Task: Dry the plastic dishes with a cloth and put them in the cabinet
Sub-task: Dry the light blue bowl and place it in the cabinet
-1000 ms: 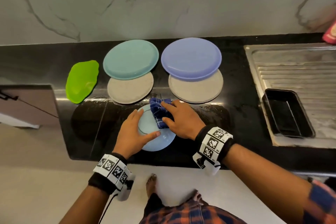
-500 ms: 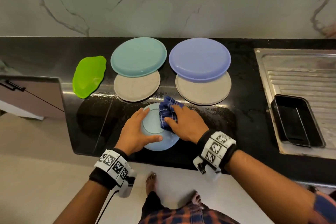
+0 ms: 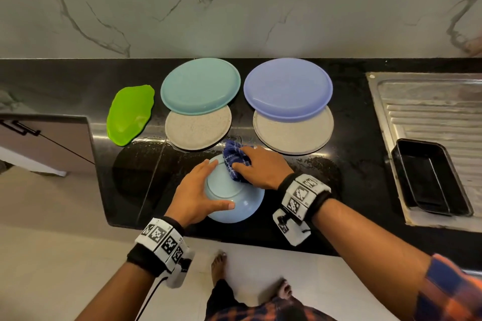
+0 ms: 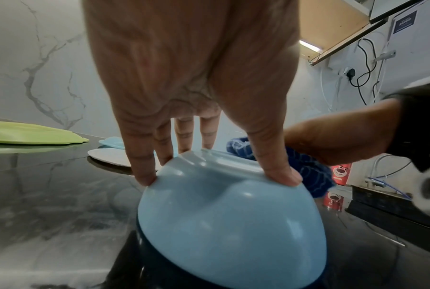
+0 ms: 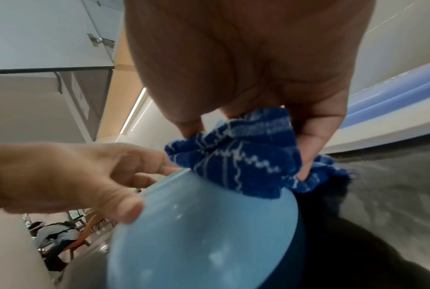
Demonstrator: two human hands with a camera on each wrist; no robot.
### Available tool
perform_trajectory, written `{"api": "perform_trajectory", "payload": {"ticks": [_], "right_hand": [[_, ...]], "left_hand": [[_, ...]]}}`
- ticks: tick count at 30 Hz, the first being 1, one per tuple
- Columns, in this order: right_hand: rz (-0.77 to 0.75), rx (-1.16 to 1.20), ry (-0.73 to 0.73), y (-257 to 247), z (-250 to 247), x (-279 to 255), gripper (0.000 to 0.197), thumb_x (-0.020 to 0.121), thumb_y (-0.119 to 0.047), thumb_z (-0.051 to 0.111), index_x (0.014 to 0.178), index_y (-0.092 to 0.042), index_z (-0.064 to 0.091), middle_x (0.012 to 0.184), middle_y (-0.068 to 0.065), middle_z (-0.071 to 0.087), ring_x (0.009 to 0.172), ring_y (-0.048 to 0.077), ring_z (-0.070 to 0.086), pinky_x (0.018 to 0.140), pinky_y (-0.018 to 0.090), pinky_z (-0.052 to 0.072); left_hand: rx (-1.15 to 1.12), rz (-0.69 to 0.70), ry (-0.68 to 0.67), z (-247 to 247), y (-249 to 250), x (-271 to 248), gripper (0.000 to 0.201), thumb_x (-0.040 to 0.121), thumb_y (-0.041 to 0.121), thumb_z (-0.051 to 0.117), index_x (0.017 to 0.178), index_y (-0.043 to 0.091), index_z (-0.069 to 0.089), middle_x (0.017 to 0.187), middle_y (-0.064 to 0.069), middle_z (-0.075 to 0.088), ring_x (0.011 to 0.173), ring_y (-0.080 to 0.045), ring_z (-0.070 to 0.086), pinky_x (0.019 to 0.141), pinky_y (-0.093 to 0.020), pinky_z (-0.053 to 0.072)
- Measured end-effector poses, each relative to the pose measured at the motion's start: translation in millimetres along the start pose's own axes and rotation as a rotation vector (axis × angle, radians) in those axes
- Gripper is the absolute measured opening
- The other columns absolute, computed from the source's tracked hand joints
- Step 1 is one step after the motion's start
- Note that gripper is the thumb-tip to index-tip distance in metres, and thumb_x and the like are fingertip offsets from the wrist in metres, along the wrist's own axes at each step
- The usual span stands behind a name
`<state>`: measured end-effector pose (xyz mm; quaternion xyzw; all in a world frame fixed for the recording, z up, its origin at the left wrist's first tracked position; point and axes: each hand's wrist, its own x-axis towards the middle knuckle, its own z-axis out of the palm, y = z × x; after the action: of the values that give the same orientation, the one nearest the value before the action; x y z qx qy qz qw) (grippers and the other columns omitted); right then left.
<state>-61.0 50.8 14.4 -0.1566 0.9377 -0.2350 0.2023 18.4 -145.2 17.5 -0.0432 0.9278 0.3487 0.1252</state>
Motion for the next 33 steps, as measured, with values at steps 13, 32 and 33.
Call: {"api": "perform_trajectory", "payload": {"ticks": [13, 32, 33], "right_hand": [[-0.056, -0.080, -0.068, -20, -14, 20, 0.039, 0.091, -0.055, 0.047, 0.114, -0.027, 0.062, 0.116, 0.007, 0.067, 0.102, 0.028, 0.061, 0.076, 0.032, 0.039], [0.057, 0.041, 0.019, 7, 0, -12, 0.042, 0.087, -0.065, 0.046, 0.111, -0.034, 0.061, 0.113, 0.003, 0.065, 0.103, 0.027, 0.061, 0.077, 0.034, 0.043], [0.041, 0.018, 0.008, 2, -5, -1, 0.039, 0.088, -0.061, 0.048, 0.110, -0.033, 0.063, 0.112, 0.003, 0.067, 0.100, 0.025, 0.061, 0.075, 0.033, 0.041]], "left_hand": [[0.104, 0.046, -0.032, -7, 10, 1, 0.116, 0.057, 0.051, 0.091, 0.153, 0.028, 0.030, 0.160, 0.004, 0.030, 0.146, -0.013, 0.028, 0.116, -0.029, 0.023], [0.227, 0.069, -0.099, -8, -5, 6, 0.140, 0.037, 0.100, 0.050, 0.156, 0.030, 0.025, 0.163, 0.005, 0.022, 0.145, -0.019, 0.032, 0.118, -0.041, 0.029], [0.223, 0.071, -0.096, -8, -5, 6, 0.140, 0.037, 0.100, 0.051, 0.156, 0.030, 0.025, 0.163, 0.005, 0.021, 0.145, -0.018, 0.031, 0.118, -0.039, 0.029]]}}
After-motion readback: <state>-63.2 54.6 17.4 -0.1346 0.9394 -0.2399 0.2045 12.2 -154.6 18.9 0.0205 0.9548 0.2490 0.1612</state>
